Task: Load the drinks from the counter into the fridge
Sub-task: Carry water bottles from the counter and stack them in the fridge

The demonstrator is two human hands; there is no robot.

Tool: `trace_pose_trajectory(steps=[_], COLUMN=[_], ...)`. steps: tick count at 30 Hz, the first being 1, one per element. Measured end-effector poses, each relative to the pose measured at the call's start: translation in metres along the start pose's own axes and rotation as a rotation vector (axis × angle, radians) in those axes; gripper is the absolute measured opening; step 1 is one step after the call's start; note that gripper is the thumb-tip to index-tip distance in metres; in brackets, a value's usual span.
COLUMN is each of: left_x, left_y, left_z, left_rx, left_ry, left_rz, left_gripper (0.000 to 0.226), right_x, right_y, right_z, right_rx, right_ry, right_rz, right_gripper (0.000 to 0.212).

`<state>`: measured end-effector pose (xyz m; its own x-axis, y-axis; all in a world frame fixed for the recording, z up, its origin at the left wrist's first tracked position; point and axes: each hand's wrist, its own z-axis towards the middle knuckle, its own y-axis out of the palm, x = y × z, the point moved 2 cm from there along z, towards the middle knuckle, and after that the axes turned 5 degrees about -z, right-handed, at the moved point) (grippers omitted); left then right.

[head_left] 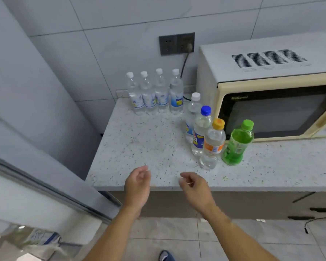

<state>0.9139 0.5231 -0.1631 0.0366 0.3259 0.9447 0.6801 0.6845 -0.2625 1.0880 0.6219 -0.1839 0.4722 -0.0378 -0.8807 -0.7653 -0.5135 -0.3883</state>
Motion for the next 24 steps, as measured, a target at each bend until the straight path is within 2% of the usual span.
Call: trace_pose_trajectory(steps=[2, 7, 14, 17, 24], left_x=[0.028, 0.084, 0.130, 0.146, 0.186], left_y=[-0.004, -0.009, 0.002, 0.005, 0.014], left_z=[0.025, 0.086, 0.148, 0.175, 0.249], left_rx=[0.097, 0.271, 0.322, 0.314, 0.252], left_ry=[0.041, 0.054, 0.078, 0.094, 0.217], left_rz=[-0.104, -0.288, -0.339, -0.286, 0.161], left_gripper=[0.013, 0.014, 0.021, 0.022, 0.048], right_x=[-0.041, -0.132, -0.234, -0.266, -0.307], right_y=[0.003, 0.000, -0.014, -0.029, -0.061], right_z=[0.026, 0.091, 0.182, 0.223, 0.319], right_rx=[-0.022, -0.028, 0.024, 0.039, 0.053], right_ry=[-0.084, -0.218, -0.372, -0.394, -0.428], right_rz=[-0.011, -0.082, -0.202, -0.298, -0.649], right_gripper=[0.023, 0.026, 0.030, 0.033, 0.041])
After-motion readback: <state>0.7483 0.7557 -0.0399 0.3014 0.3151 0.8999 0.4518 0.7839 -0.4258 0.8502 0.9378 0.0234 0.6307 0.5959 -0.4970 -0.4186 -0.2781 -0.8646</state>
